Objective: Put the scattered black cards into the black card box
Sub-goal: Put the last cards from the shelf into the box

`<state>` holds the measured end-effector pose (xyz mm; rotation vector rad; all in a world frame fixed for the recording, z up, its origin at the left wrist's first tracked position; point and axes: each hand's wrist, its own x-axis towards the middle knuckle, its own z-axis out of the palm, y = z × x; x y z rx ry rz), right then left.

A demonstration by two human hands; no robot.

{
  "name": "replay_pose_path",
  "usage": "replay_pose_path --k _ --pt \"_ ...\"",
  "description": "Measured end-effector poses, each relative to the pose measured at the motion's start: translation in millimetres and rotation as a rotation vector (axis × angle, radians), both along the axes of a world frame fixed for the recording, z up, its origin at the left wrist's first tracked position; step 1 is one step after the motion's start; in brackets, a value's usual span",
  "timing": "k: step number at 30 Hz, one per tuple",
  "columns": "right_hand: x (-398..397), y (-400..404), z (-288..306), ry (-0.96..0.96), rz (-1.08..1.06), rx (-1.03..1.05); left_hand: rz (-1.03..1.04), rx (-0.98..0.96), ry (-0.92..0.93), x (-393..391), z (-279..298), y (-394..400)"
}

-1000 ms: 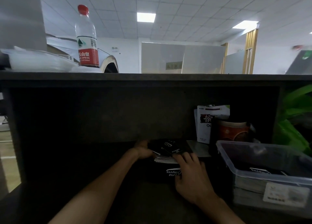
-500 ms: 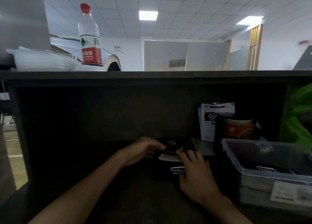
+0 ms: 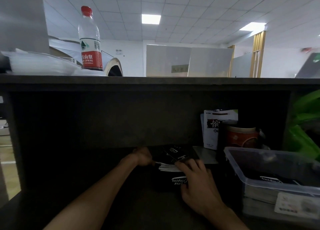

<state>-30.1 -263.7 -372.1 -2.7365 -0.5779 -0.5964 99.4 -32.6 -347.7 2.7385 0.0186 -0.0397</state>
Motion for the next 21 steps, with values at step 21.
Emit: replay_pose_path --k 21 --pt "3.3 2.6 -1.9 0.032 -0.06 0.021 -0.398 -0.574 0.081 -88.8 22.6 2.1"
